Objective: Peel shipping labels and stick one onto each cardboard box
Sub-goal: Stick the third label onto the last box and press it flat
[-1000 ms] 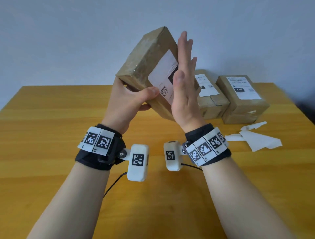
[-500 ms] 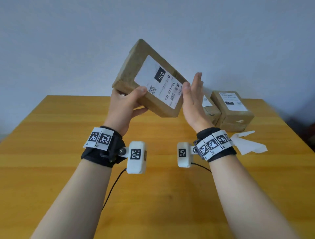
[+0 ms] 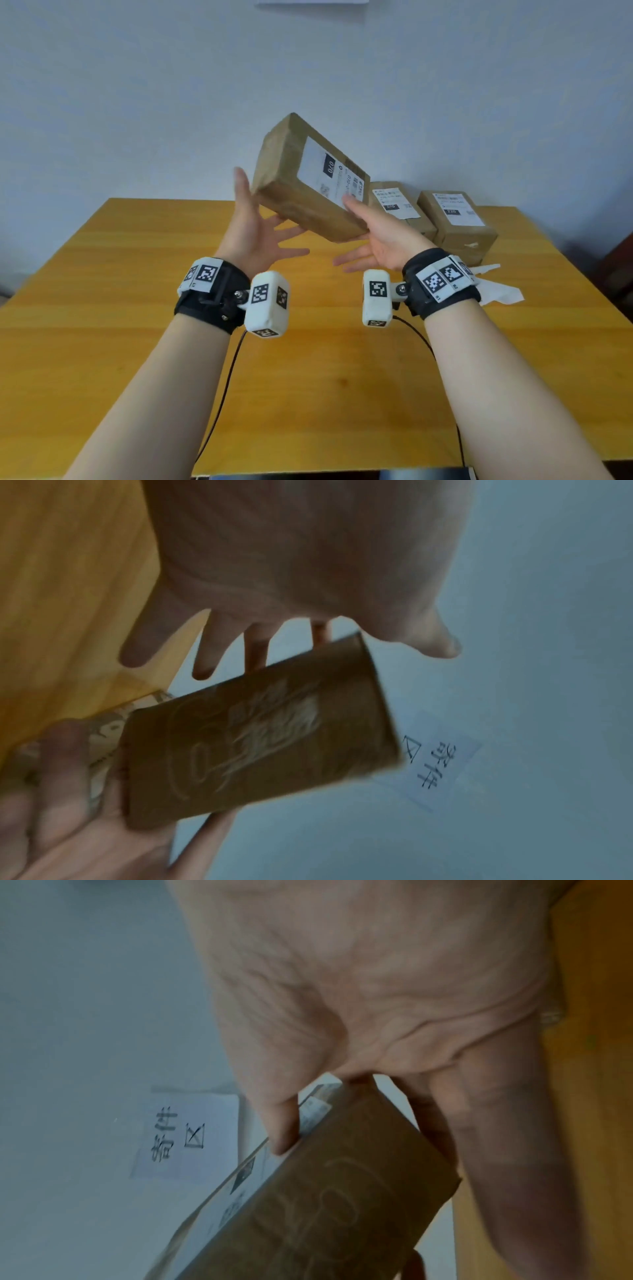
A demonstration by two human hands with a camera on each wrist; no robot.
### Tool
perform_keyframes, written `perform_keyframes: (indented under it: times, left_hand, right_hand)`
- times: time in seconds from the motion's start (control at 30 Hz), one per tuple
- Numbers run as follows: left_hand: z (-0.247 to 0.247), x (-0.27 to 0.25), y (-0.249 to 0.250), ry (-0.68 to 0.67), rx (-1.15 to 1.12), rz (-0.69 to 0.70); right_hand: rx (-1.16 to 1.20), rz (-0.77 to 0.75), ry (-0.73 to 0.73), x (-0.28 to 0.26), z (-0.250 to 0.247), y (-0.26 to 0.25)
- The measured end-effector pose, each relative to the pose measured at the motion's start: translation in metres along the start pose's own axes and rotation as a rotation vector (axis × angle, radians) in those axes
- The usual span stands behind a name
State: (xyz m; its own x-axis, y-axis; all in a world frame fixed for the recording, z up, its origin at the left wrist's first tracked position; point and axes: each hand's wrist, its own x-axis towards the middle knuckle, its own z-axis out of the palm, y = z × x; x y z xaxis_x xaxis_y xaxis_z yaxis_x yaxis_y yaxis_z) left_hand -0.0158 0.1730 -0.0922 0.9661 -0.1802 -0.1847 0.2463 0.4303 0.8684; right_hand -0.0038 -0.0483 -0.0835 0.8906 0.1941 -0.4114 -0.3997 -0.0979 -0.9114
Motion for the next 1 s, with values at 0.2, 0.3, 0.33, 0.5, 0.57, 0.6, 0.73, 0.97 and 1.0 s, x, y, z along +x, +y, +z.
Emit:
perform_keyframes:
  times: [0.2, 0.3, 0.33, 0.5, 0.57, 0.6, 0.73, 0.97, 1.0]
  left_hand:
    - [-0.008, 0.003, -0.003, -0.069, 0.070, -0.156]
    - [-0.006, -0.002, -0.010, -0.014, 0.017, -0.150]
    - [-0.007, -0.003, -0.013, -0.002, 0.009, -0.141]
    - [-0.015, 0.007, -0.031, 0.046, 0.185, -0.157]
    - [-0.011, 0.012, -0.041, 0.057, 0.302, -0.191]
    - [-0.008, 0.015, -0.045, 0.073, 0.341, -0.206]
    - [-0.001, 0.034, -0.056, 0.170, 0.400, -0.229]
    - [0.019, 0.074, -0.066, 0.214, 0.437, -0.204]
    - [0.021, 0.079, -0.069, 0.221, 0.465, -0.186]
  right_hand:
    - [0.214, -0.159, 0.191, 0.014, -0.008, 0.001]
    - [0.126, -0.252, 0.286, 0.022, -0.011, 0.001]
    - [0.105, -0.264, 0.308, 0.025, -0.014, 0.002]
    - [-0.002, -0.258, 0.287, 0.036, -0.020, 0.014]
    - [-0.083, -0.266, 0.261, 0.040, -0.017, 0.019]
    - [-0.137, -0.267, 0.252, 0.041, -0.016, 0.021]
    - [-0.282, -0.296, 0.250, 0.045, -0.016, 0.029]
    - [-0.486, -0.420, 0.312, 0.052, -0.034, 0.024]
    - [-0.507, -0.436, 0.373, 0.053, -0.041, 0.023]
